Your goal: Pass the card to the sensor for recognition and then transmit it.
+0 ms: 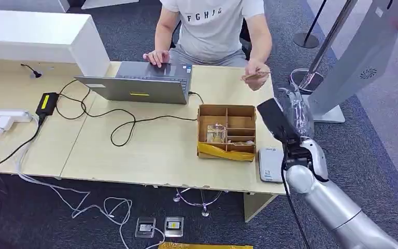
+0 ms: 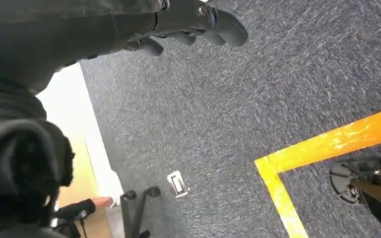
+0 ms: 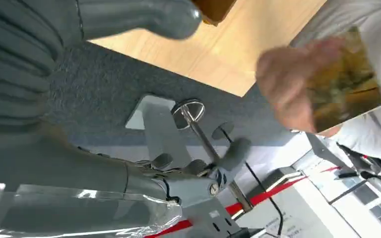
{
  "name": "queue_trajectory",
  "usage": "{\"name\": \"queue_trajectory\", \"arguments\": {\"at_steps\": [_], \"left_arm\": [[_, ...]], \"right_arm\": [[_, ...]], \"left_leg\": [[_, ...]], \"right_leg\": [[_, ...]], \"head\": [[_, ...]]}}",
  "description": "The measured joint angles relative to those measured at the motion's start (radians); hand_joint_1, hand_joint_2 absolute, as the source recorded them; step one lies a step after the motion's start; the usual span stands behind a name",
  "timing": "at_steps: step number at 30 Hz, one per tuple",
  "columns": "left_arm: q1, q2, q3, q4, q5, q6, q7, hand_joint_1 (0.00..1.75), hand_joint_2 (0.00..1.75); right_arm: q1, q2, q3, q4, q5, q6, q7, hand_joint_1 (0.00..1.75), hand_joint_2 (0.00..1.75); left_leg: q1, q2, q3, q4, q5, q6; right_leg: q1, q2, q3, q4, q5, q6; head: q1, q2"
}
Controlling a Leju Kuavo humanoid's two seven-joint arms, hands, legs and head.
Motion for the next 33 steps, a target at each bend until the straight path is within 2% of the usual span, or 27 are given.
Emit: {"name": "queue_trajectory", "arguments": {"at_steps": [4,10,13,15,21,25,33], "left_arm": [[0.000,0.000,0.000,0.005,-0.008,-0.008,0.000,0.00,0.00],[0.002,0.003,0.000,0.012,-0.019,-0.026,0.000,0.00,0.00],[0.002,0.003,0.000,0.017,-0.024,-0.038,0.000,0.00,0.00],[0.002,0.003,0.000,0.017,-0.025,-0.041,0.000,0.00,0.00],[0.002,0.000,0.002,0.017,-0.024,-0.031,-0.011,0.00,0.00],[0.001,-0.003,0.003,0.017,-0.023,-0.018,-0.011,0.00,0.00],[0.000,-0.009,0.005,0.017,-0.017,-0.009,0.003,0.00,0.00]], "right_arm": [[0.024,-0.011,-0.016,-0.011,0.125,0.064,0.047,0.00,1.75],[0.079,-0.077,-0.045,-0.098,0.283,0.191,0.121,0.00,1.75],[0.101,-0.110,-0.047,-0.138,0.333,0.262,0.153,0.00,1.75],[0.110,-0.122,-0.047,-0.154,0.340,0.283,0.155,0.00,1.75],[0.137,-0.142,-0.034,-0.200,0.329,0.334,0.146,0.00,1.75],[0.139,-0.140,-0.011,-0.201,0.290,0.329,0.124,0.00,1.75],[0.141,-0.089,0.046,-0.175,0.267,0.294,0.073,0.00,1.75]], "left_leg": [[0.000,0.000,0.001,0.000,0.000,0.000],[0.000,0.001,0.000,0.000,0.000,0.000],[0.000,0.001,0.000,0.000,0.000,0.000],[0.000,0.001,0.001,0.000,0.000,0.000],[0.000,0.001,0.000,0.000,0.000,0.000],[0.000,0.001,0.000,0.000,0.000,-0.001],[0.001,0.001,-0.001,0.000,0.000,-0.001]], "right_leg": [[0.000,0.000,0.000,0.000,0.000,0.000],[0.000,0.000,0.000,0.000,0.000,0.000],[0.000,0.001,0.000,0.000,0.000,0.000],[0.000,0.001,0.000,0.000,0.000,0.000],[0.000,0.001,0.000,0.000,0.000,0.000],[0.000,0.001,0.000,0.000,0.000,0.000],[0.000,0.001,0.000,0.000,0.000,0.000]], "head": [[0.000,0.000],[0.000,0.000],[0.000,0.000],[0.000,0.000],[0.000,0.000],[0.000,0.000],[0.000,0.000]]}}
